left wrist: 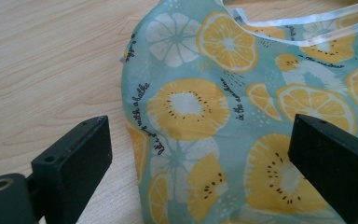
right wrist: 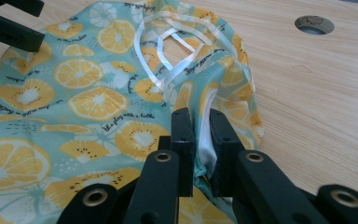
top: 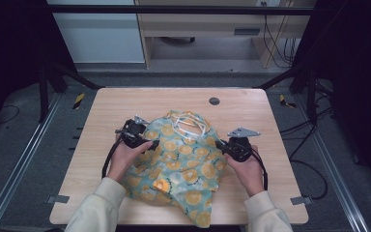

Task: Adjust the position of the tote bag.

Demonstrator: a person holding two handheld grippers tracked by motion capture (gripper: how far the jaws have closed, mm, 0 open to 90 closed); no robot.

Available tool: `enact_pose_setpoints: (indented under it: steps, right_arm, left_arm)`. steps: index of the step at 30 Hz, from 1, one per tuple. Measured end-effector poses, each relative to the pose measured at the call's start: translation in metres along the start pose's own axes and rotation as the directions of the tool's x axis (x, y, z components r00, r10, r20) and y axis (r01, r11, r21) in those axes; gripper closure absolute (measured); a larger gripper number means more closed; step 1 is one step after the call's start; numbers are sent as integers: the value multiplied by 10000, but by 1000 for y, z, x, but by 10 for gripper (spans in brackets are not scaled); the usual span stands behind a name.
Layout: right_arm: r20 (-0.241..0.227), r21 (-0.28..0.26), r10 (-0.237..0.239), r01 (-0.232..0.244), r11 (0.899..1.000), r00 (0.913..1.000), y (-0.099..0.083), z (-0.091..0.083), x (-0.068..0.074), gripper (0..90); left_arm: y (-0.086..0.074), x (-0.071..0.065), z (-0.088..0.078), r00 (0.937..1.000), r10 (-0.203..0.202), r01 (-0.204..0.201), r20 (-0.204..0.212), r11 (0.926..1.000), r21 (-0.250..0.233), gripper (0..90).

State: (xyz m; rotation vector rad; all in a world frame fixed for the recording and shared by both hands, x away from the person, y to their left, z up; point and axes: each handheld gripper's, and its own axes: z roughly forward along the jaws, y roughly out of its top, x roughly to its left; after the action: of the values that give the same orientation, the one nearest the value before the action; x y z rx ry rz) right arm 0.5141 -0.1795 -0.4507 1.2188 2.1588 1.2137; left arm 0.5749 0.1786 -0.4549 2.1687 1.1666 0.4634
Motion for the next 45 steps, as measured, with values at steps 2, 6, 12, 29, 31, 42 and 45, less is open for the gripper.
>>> enact_pose_setpoints:
  steps: [2, 6, 12, 29, 31, 42, 45]
  right_arm:
    - [-15, 2, -48, 48, 10000, 10000, 0, 0, 0, 829]
    - [-12, 12, 14, -14, 10000, 10000, 0, 0, 0, 831]
    - [-58, 5, -49, 49, 10000, 10000, 0, 0, 1, 830]
    - [-65, -1, 9, -9, 10000, 10000, -1, 0, 0, 822]
    - [-58, -14, -18, 18, 10000, 10000, -1, 0, -1, 821]
    - [-9, -43, 102, -102, 9999, 9999, -1, -2, -3, 820]
    - [-3, -46, 120, -120, 9999, 9999, -1, -1, -3, 820]
  left_arm:
    - [0, 1, 1, 10000, -7, 7, -57, 10000, -33, 59]
    - [-1, 3, 3, 9999, -128, 128, -76, 9999, -3, 60]
    - [-2, 5, 4, 9999, 14, -12, -115, 9999, 140, 59]
    - [-8, 6, 11, 9997, -7, 17, -260, 9992, 411, 102]
    - [-9, 5, 13, 9997, -10, 22, -260, 9989, 462, 116]
    - [-13, 7, 15, 9999, -45, 52, -91, 9976, 692, 299]
    - [-14, 7, 16, 10000, -36, 41, -73, 9972, 752, 340]
